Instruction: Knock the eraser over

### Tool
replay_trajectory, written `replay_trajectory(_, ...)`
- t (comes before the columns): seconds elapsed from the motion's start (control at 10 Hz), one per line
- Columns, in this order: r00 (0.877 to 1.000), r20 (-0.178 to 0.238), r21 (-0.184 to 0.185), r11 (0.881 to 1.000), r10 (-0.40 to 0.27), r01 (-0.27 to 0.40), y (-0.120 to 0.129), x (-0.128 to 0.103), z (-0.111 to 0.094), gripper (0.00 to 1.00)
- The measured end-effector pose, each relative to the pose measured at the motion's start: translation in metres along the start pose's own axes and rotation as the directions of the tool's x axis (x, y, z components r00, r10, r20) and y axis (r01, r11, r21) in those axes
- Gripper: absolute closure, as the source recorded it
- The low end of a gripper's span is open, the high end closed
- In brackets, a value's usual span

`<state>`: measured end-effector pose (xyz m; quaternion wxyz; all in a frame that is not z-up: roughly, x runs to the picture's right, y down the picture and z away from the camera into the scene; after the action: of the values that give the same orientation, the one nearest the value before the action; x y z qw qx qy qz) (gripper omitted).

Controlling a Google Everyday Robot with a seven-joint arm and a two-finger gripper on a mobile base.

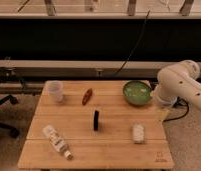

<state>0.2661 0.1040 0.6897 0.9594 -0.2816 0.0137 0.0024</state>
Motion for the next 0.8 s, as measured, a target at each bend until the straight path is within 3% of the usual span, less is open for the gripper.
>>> replay_trajectory(0.8, 0.999, -0.007, 0.002, 0.999, -0.05, 0.05, -0.004, -0.016, 0.005, 0.2)
